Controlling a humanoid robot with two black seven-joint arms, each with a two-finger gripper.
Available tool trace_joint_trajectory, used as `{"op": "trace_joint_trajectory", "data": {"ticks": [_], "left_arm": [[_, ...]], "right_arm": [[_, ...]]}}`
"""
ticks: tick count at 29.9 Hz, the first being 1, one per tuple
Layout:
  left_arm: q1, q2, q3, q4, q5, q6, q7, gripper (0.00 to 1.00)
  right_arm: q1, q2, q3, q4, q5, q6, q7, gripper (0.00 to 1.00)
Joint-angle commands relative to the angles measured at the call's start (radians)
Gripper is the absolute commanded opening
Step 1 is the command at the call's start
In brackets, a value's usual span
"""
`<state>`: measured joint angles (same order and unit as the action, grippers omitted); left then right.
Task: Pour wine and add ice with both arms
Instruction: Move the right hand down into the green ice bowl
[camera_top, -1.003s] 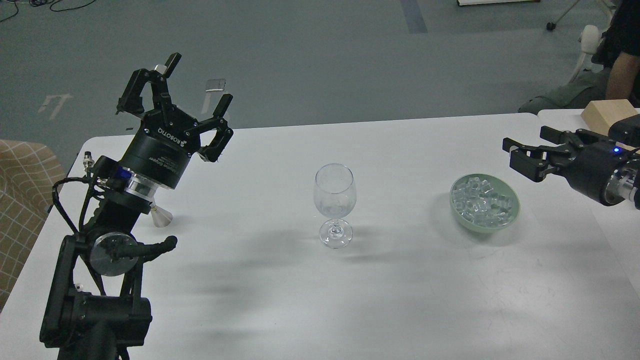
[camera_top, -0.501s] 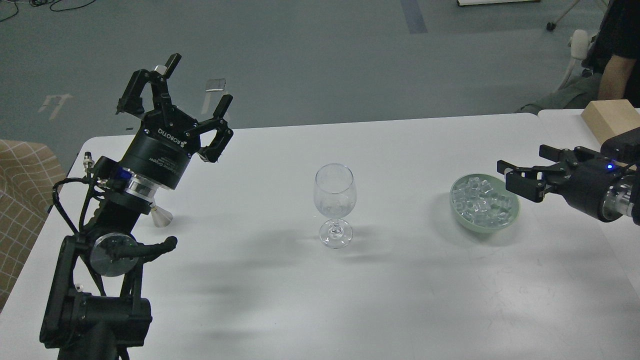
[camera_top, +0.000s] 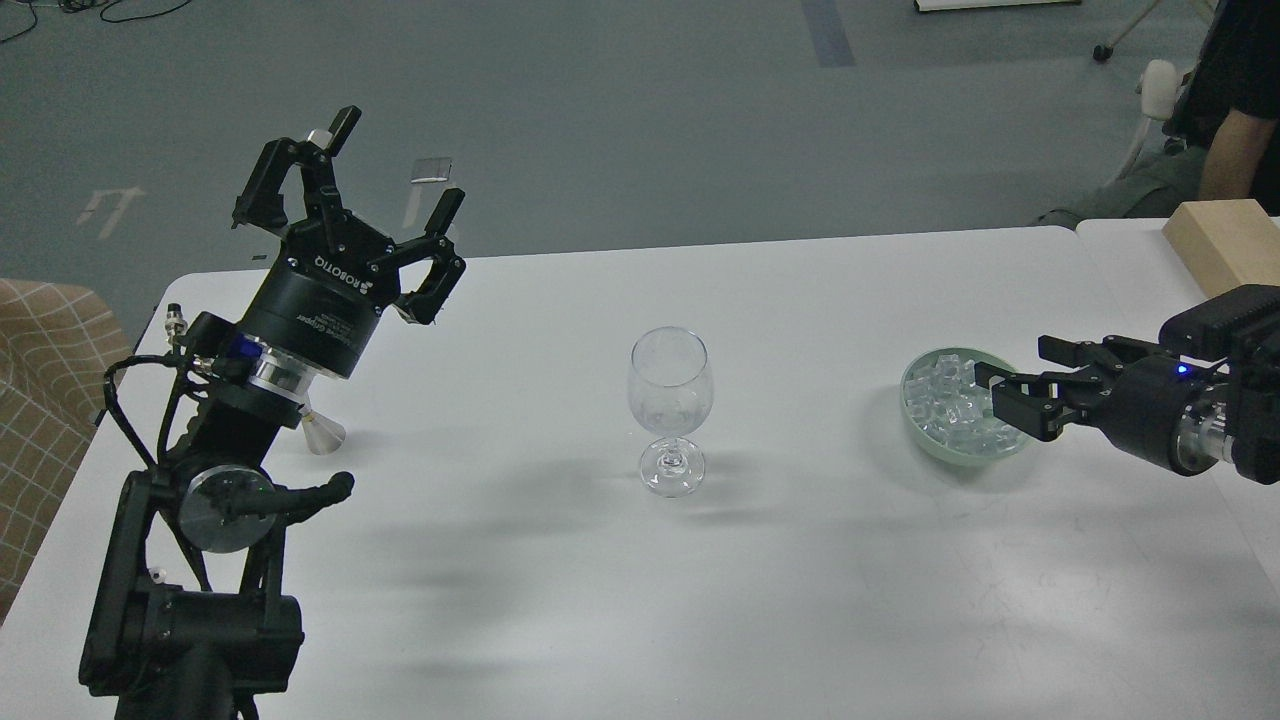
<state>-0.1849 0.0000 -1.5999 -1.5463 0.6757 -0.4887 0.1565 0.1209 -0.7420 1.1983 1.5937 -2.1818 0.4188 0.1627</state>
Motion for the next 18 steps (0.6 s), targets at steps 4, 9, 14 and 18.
{"op": "trace_joint_trajectory", "data": {"ticks": [4, 9, 14, 18], "left_arm": [[0.001, 0.0, 0.001, 0.0, -0.001, 0.0, 0.0, 0.97], [0.001, 0.0, 0.001, 0.0, -0.001, 0.0, 0.0, 0.97], [-0.001, 0.0, 0.001, 0.0, -0.001, 0.0, 0.0, 0.97], [-0.001, 0.0, 0.001, 0.0, -0.001, 0.0, 0.0, 0.97]], "right_arm": [[0.04, 0.027, -0.046, -0.067, 0.0, -0.002, 0.0, 0.74], [0.077, 0.056, -0.077, -0.1, 0.0, -0.003, 0.0, 0.72], [0.108, 0.082, -0.098, -0.132, 0.0, -0.005, 0.0, 0.7], [0.117, 0.095, -0.102, -0.155, 0.0, -0.009, 0.0, 0.66]]}}
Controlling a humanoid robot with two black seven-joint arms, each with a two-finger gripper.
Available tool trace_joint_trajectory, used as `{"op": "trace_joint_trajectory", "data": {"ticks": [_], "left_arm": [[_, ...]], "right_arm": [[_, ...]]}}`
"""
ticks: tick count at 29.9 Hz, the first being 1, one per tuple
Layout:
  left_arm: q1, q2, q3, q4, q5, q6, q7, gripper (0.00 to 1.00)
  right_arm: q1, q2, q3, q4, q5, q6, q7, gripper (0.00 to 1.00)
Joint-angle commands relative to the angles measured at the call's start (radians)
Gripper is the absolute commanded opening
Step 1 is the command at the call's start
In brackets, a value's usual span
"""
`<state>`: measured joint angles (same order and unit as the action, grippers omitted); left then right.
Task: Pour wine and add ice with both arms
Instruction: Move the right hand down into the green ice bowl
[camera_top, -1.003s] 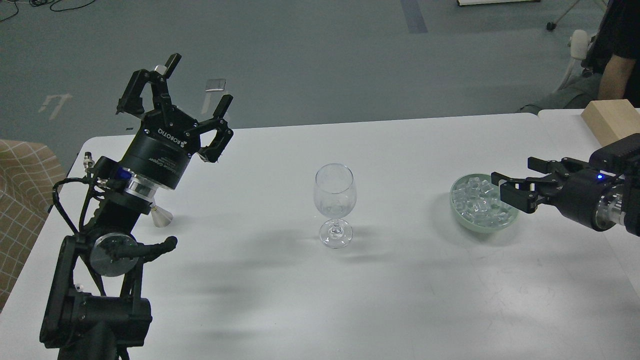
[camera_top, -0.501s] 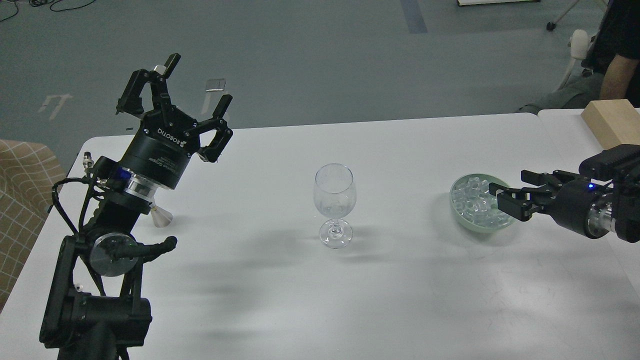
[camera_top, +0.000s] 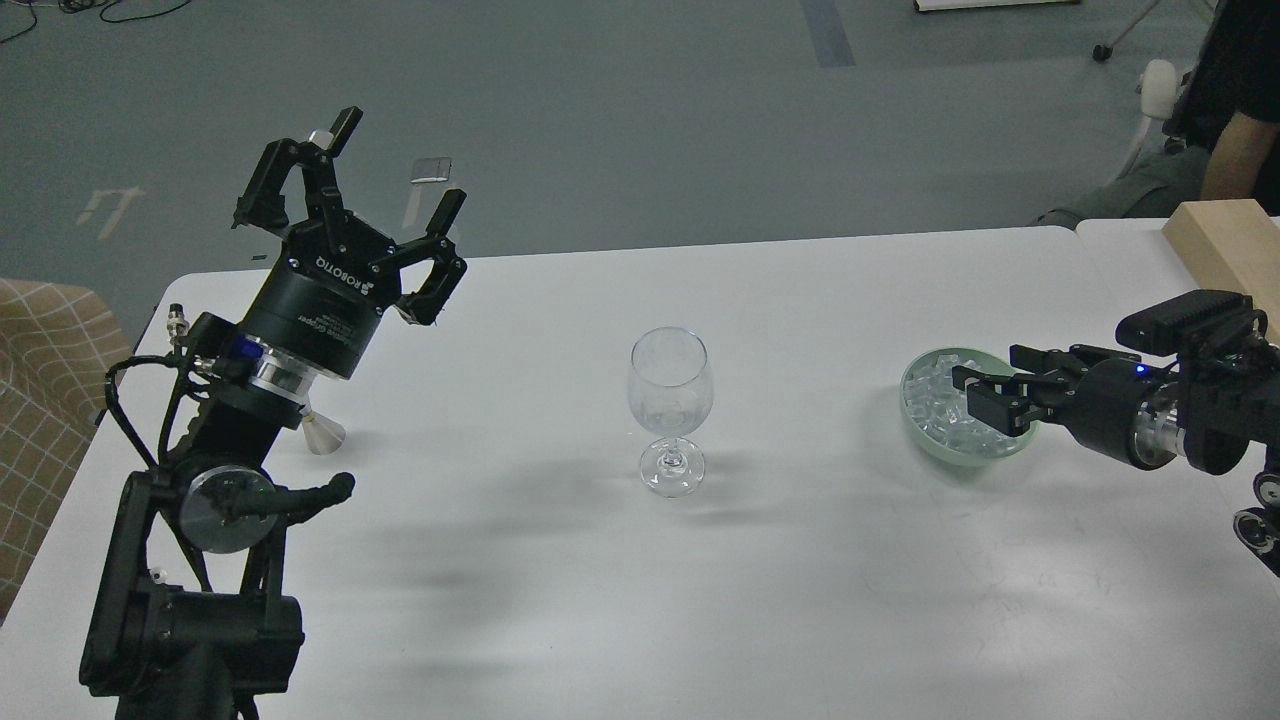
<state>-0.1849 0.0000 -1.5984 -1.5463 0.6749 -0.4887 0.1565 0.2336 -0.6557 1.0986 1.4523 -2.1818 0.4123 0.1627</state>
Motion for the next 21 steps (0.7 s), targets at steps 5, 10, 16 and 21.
{"op": "trace_joint_trajectory", "data": {"ticks": [5, 10, 16, 21], "left_arm": [[-0.011, 0.0, 0.0, 0.003, -0.001, 0.0, 0.0, 0.97], [-0.015, 0.0, 0.0, 0.006, -0.001, 0.0, 0.0, 0.98], [-0.018, 0.0, 0.0, 0.018, -0.001, 0.0, 0.0, 0.98], [-0.016, 0.0, 0.0, 0.02, -0.003, 0.0, -0.002, 0.98]], "right_arm": [[0.006, 0.01, -0.002, -0.029, 0.0, -0.004, 0.0, 0.65], [0.004, 0.011, -0.003, -0.036, 0.0, -0.004, 0.0, 0.64], [0.004, 0.034, -0.006, -0.069, 0.0, -0.006, 0.0, 0.64], [0.004, 0.041, -0.049, -0.076, 0.0, -0.021, 0.0, 0.62]]}}
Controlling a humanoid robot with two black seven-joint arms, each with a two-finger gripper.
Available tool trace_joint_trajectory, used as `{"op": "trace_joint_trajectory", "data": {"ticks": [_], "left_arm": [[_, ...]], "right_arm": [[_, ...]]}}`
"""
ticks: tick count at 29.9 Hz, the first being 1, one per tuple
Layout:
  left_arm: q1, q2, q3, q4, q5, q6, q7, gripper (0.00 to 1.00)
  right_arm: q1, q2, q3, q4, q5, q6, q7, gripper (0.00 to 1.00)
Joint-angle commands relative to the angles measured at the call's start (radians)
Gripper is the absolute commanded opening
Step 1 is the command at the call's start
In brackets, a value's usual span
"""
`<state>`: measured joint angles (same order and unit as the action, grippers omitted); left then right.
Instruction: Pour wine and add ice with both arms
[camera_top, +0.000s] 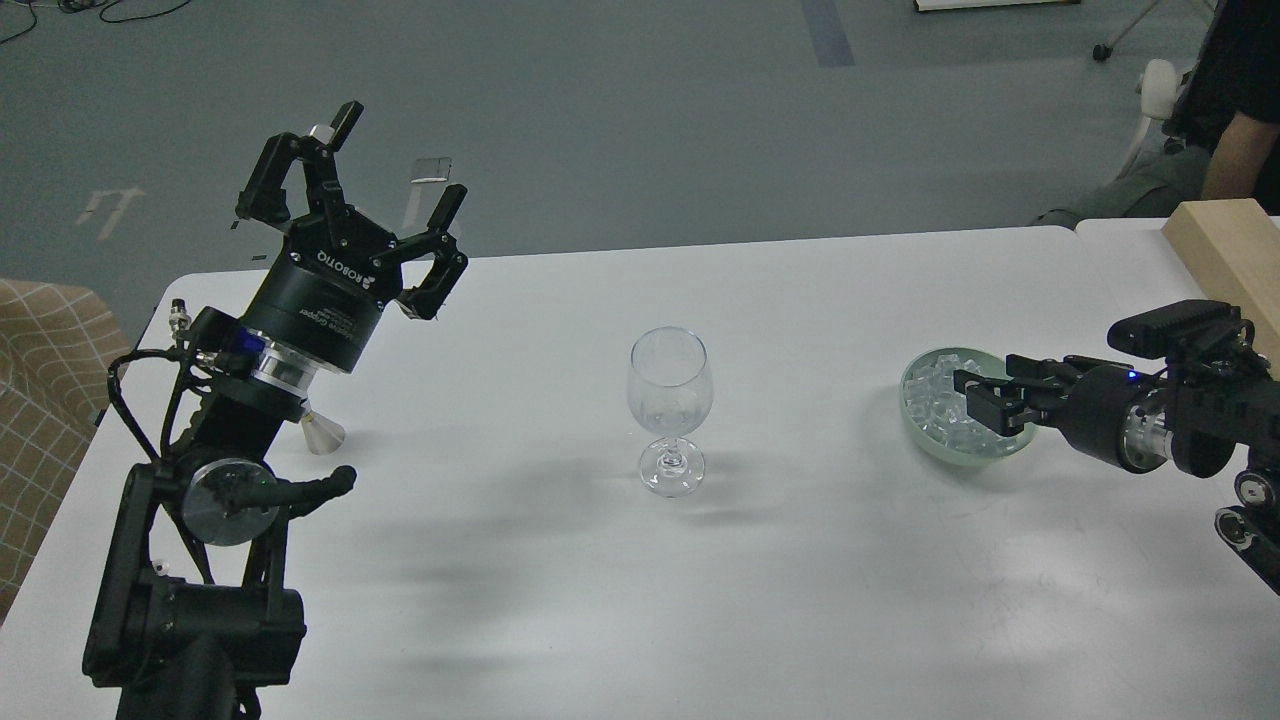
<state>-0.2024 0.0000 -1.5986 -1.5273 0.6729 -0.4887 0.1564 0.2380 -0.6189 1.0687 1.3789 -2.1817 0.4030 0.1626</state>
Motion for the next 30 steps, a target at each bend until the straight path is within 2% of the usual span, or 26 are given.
{"op": "trace_joint_trajectory", "data": {"ticks": [1, 7, 10, 12, 30], "left_arm": [[0.001, 0.0, 0.0, 0.001, 0.0, 0.0, 0.0, 0.98], [0.0, 0.0, -0.001, 0.001, -0.001, 0.0, -0.002, 0.98], [0.0, 0.0, -0.001, 0.004, -0.001, 0.0, -0.002, 0.98], [0.0, 0.0, -0.001, 0.009, -0.001, 0.0, -0.002, 0.98], [-0.002, 0.0, 0.0, 0.013, -0.003, 0.0, -0.002, 0.98]], "right_arm": [[0.001, 0.007, -0.021, -0.003, 0.0, -0.012, 0.0, 0.61], [0.017, 0.019, -0.024, -0.02, 0.0, -0.013, 0.0, 0.58], [0.027, 0.019, -0.024, -0.03, 0.0, -0.013, 0.0, 0.55], [0.029, 0.018, -0.024, -0.03, 0.0, -0.013, 0.0, 0.49], [0.038, 0.022, -0.082, -0.075, 0.0, -0.015, -0.001, 0.51]]}}
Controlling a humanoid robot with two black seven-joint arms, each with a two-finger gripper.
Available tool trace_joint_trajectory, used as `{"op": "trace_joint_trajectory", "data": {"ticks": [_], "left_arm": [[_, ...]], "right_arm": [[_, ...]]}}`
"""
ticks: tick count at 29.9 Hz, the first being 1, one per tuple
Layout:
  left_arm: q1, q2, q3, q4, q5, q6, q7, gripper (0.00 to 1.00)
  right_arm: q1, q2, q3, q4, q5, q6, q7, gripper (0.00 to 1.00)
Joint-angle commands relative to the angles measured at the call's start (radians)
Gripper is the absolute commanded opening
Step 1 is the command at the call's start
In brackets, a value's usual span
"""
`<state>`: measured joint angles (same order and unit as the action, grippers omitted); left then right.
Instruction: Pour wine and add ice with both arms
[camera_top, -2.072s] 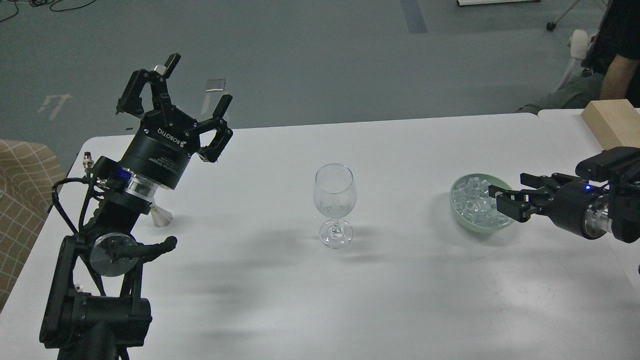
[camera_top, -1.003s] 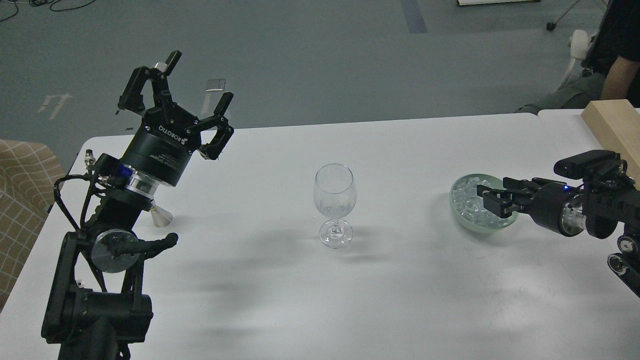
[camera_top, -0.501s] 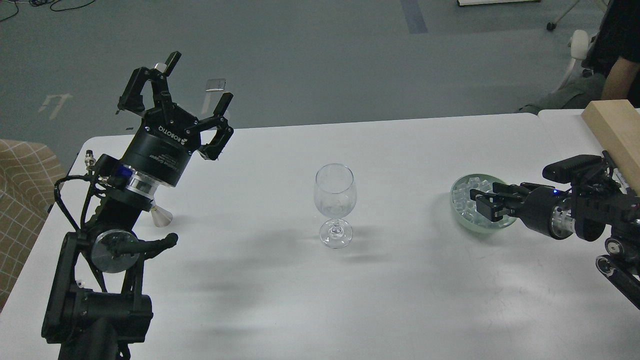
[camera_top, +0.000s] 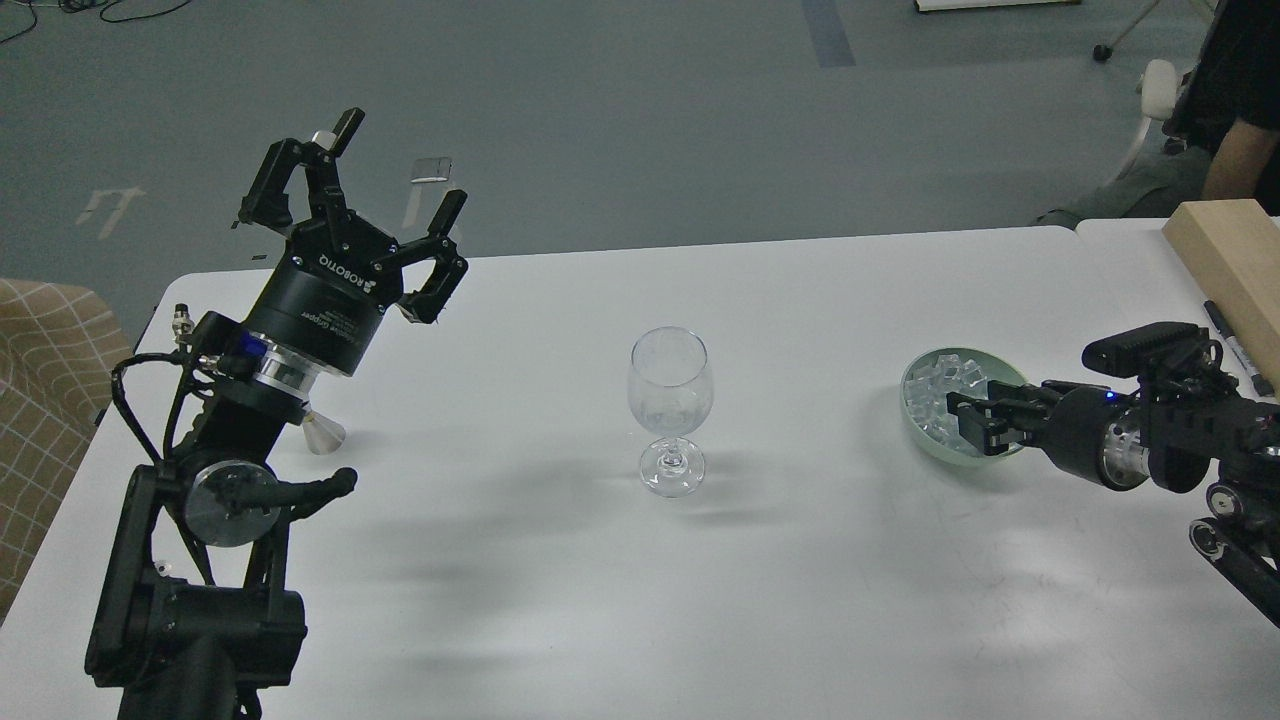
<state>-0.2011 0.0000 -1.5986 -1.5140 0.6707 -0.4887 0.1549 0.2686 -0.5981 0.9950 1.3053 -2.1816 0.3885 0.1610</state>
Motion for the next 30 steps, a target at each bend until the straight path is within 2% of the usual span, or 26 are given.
{"op": "trace_joint_trajectory", "data": {"ticks": [1, 30], "left_arm": [[-0.003, 0.0, 0.0, 0.0, 0.0, 0.0, 0.0, 0.98], [-0.018, 0.0, 0.0, 0.017, 0.001, 0.0, 0.0, 0.98]], "right_arm": [[0.012, 0.003, -0.013, -0.004, 0.0, 0.0, 0.0, 0.51], [0.057, 0.009, -0.027, -0.037, 0.0, -0.014, 0.0, 0.49]]}}
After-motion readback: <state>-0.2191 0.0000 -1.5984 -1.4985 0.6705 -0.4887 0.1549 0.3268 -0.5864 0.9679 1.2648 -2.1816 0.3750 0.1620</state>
